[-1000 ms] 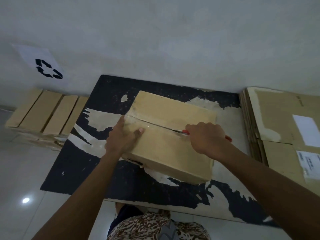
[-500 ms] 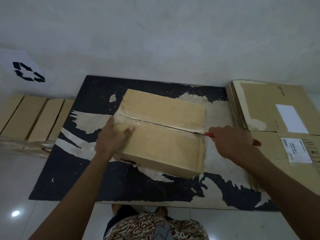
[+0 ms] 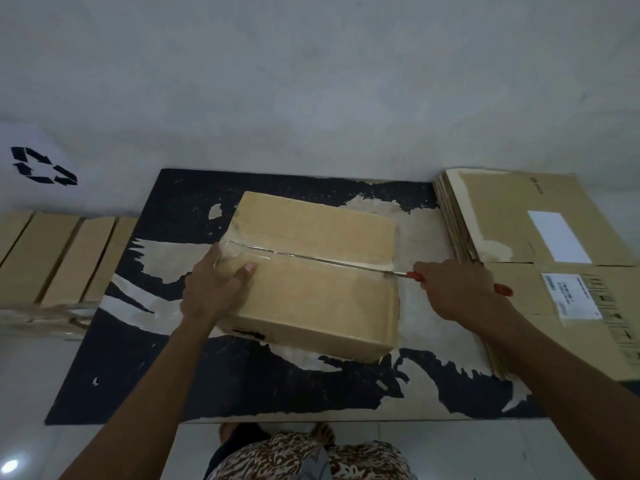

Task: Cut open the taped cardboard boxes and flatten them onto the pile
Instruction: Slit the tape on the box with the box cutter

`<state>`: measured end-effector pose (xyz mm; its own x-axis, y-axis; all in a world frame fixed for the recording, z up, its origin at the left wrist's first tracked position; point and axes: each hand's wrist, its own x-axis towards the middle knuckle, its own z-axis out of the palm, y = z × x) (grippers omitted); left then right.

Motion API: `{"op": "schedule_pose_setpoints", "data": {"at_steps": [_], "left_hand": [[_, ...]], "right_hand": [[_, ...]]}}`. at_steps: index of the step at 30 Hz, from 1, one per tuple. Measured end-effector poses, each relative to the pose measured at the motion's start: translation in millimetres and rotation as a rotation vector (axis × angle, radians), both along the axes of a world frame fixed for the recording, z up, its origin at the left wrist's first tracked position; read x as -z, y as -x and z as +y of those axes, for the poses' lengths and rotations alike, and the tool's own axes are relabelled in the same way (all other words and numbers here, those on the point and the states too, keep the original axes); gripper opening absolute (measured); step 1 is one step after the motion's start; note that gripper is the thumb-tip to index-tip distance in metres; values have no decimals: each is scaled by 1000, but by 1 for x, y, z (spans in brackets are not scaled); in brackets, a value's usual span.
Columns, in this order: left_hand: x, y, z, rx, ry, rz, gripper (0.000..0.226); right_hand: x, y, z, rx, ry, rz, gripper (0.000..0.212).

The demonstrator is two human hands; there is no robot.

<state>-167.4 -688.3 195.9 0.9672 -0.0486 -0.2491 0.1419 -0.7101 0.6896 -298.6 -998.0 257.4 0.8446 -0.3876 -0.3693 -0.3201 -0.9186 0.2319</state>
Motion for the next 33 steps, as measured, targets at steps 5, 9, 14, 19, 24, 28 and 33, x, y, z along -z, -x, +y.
{"op": "schedule_pose_setpoints", "data": {"at_steps": [5,9,14,19,24,28,33], "left_hand": [[6,-22,6,49,-27,-11,80],[-1,-49,-1,-64,-225,-156,81],[-3,11,-58,61,-368,-282,79],[4,94,-118,504,-569,-51,154],[5,63,-101,642,-661,-81,145],[0,16,-50,863,-637,-146,135],[-13,8,-31,837,-605,-29,109]], "right_hand": [[1,1,15,29,-63,-12,13],[-1,1,43,85,-192,1,20],[6,13,71,172,-213,-68,28],[8,13,63,185,-271,-102,25],[6,11,67,159,-340,-93,26],[12,7,96,133,-430,-51,32],[19,-1,130,129,-483,-39,37]]}}
